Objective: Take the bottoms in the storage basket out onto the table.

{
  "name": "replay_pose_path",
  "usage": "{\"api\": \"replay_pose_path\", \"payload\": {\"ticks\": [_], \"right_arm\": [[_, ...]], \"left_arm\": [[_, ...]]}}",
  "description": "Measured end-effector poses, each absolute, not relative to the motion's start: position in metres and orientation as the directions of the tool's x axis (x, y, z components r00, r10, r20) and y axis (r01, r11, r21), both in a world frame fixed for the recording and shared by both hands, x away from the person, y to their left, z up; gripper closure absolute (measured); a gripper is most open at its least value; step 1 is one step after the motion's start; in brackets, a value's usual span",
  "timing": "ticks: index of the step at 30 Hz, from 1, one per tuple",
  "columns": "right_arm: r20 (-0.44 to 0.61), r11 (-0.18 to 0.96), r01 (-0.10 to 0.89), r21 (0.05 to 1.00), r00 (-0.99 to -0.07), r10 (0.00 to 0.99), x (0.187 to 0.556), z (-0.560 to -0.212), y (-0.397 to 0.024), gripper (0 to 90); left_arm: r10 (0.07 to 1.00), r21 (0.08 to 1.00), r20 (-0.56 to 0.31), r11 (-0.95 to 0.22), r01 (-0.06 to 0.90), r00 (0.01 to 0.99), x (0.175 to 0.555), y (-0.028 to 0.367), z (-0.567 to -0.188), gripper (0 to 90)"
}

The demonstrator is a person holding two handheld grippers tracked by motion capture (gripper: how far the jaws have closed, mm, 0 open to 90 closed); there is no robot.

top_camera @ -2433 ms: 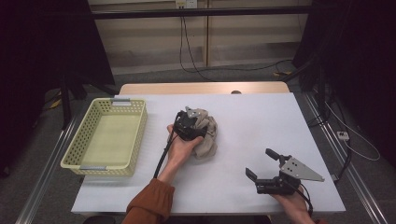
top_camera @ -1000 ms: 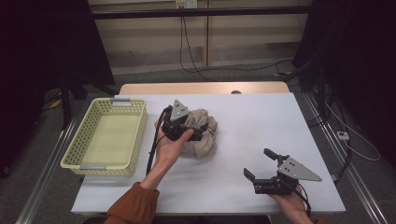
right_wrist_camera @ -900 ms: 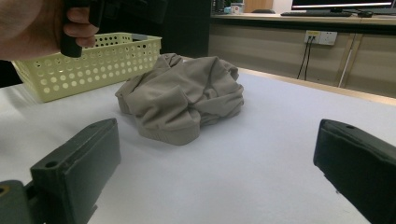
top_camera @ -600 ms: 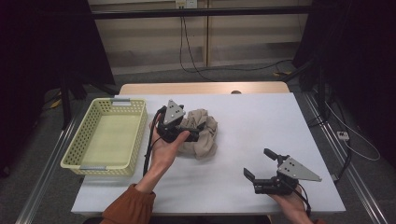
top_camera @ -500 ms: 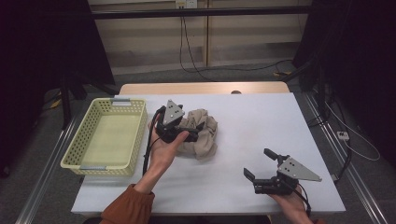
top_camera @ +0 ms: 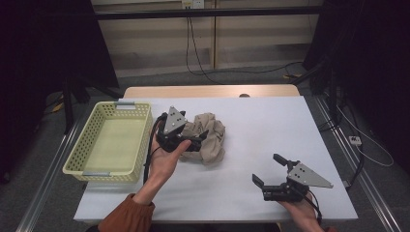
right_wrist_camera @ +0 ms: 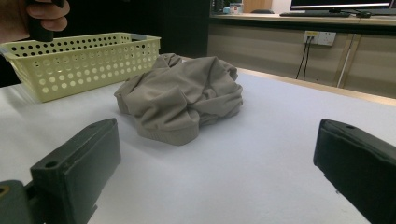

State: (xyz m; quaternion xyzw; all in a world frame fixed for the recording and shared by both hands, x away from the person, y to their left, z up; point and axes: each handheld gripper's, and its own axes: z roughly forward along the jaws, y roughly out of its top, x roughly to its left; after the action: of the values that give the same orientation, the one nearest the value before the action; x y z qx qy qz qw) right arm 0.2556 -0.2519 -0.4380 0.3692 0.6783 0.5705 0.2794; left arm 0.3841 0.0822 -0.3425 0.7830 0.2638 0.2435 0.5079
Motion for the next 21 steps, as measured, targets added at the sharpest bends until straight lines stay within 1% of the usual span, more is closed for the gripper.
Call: {"api": "replay_pose_path", "payload": {"ticks": [10, 13, 17, 19, 21], "right_arm": [[0.04, 0.078, 0.18, 0.981, -0.571, 0.82, 0.255, -0.438, -0.252, 0.4], [0.04, 0.078, 0.18, 0.981, -0.572, 0.82, 0.256, -0.438, -0.252, 0.5], [0.04, 0.079, 0.182, 0.98, -0.571, 0.82, 0.256, -0.438, -0.251, 0.4], [0.04, 0.079, 0.182, 0.98, -0.571, 0.82, 0.255, -0.438, -0.251, 0.4], [0.039, 0.079, 0.181, 0.98, -0.57, 0.821, 0.255, -0.438, -0.252, 0.4]], "left_arm": [[0.652, 0.916, 0.128, -0.367, 0.163, 0.748, 0.375, 0.089, -0.341, 5.3], [0.645, 0.924, 0.076, -0.333, 0.19, 0.76, 0.371, 0.092, -0.339, 5.3], [0.646, 0.923, 0.104, -0.345, 0.168, 0.756, 0.364, 0.094, -0.336, 5.4], [0.637, 0.921, 0.114, -0.354, 0.159, 0.763, 0.361, 0.096, -0.334, 7.8], [0.638, 0.92, 0.125, -0.361, 0.152, 0.76, 0.358, 0.098, -0.334, 8.0]]}}
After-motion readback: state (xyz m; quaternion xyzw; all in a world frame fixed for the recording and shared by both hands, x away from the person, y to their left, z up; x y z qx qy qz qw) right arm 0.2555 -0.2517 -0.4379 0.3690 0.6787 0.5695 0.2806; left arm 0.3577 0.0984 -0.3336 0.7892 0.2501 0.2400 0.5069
